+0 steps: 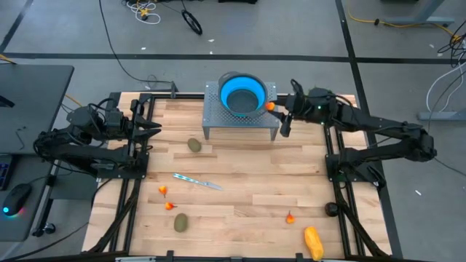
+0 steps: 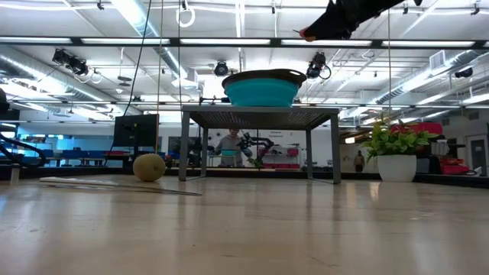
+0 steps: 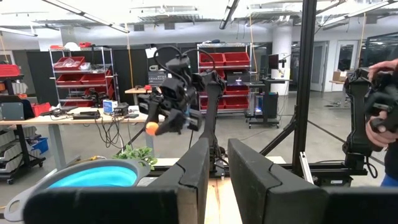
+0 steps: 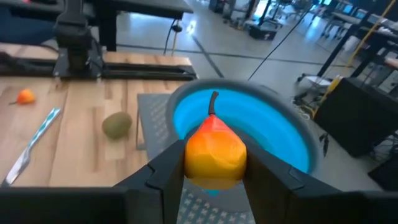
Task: Pick & Place Fruit
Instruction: Put the peach into the blue bin
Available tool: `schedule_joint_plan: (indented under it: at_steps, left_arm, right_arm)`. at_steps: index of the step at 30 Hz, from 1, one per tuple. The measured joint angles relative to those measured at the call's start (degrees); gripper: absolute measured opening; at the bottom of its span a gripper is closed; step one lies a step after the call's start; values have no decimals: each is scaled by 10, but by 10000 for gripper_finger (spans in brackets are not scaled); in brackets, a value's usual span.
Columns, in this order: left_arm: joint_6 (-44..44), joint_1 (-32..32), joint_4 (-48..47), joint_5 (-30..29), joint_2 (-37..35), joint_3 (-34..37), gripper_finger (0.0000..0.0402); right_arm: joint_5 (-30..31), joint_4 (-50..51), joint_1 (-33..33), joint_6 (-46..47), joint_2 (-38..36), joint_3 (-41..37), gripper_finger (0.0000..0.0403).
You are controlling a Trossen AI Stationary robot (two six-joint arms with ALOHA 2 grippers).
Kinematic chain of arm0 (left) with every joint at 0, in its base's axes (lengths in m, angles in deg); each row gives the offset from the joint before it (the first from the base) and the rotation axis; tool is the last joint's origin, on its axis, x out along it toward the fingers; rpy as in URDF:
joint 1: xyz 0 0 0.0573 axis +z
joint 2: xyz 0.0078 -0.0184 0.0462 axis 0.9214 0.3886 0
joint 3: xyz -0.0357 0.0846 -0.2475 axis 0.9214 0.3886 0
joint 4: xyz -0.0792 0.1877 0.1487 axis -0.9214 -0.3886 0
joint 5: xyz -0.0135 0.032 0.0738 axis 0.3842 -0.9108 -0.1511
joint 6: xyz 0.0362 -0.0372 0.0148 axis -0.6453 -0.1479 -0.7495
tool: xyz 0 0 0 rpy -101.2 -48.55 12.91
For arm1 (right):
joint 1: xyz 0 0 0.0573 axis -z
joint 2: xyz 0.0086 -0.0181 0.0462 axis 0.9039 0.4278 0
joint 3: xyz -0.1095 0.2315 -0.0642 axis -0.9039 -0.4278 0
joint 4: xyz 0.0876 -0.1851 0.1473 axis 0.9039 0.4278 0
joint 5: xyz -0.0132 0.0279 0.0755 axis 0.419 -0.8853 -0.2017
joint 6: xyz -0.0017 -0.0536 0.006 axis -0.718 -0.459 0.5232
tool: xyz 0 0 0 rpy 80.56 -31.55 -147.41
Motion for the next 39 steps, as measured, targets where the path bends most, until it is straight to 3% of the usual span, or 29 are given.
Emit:
schedule_joint_plan:
  at_steps: [12,30,39]
  left_arm:
    - [0,0,0,0,0,0,68]
    - [0,0,0,0,0,0,68]
    - [0,0,0,0,0,0,67]
  right_arm:
    - [-40,3,11,0,0,2,150]
    - [-39,-18,13,25,0,2,150]
    - [-59,-105,13,50,33,1,150]
